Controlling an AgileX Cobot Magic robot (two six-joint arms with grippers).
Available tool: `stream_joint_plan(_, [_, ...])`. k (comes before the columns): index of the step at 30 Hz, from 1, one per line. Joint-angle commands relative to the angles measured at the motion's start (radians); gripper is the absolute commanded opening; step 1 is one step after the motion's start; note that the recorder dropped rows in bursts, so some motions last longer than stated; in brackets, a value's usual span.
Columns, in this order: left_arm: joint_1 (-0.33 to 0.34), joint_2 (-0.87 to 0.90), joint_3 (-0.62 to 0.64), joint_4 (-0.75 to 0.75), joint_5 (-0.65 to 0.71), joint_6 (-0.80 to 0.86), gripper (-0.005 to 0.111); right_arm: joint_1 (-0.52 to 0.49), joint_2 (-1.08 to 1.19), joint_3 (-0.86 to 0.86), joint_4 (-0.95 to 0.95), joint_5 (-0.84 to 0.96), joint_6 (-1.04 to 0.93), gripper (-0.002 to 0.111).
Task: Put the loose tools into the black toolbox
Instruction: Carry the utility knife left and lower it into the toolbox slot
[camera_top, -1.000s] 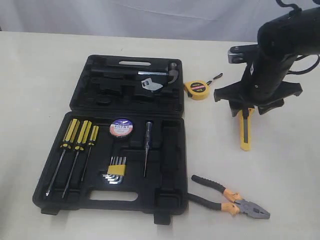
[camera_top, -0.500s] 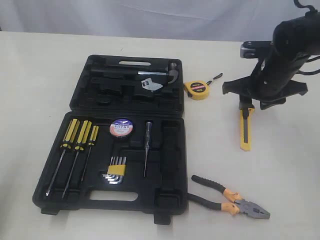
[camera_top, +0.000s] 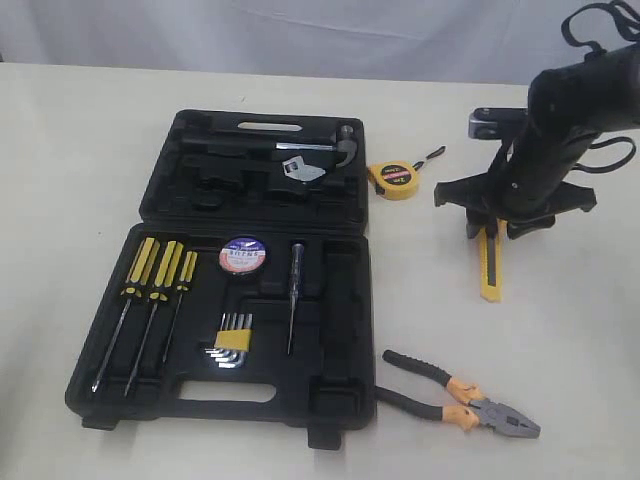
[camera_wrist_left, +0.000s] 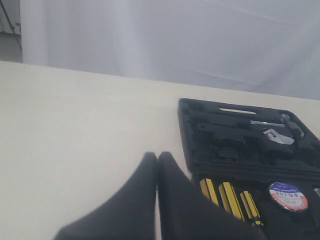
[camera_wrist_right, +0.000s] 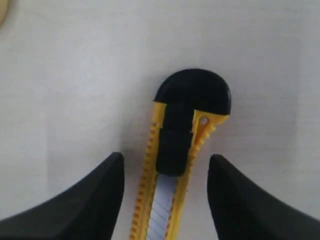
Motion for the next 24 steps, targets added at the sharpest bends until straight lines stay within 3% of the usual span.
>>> stream_joint_plan(1, [-0.006,0.004,-0.005,0.004,0.001,0.000,0.000,-0.007,0.014,0.001,0.002,0.012,-0.005,0.050])
stream_joint_plan(18, [-0.006,0.004,-0.005,0.004,0.001,0.000,0.000,-0.007,0.016,0.003,0.096,0.099,-0.078,0.049])
stream_joint_plan(21, [-0.006,0.004,-0.005,0.004,0.001,0.000,0.000,-0.007,0.016,0.003,0.098,0.124,-0.087,0.039])
stream_joint_plan(22, [-0.006,0.004,-0.005,0.004,0.001,0.000,0.000,-0.007,0.016,0.003,0.098,0.125,-0.087,0.029])
stream_joint_plan(24, [-0.006,0.004,-0.005,0.004,0.001,0.000,0.000,-0.007,0.016,0.003,0.102,0.136,-0.087,0.022])
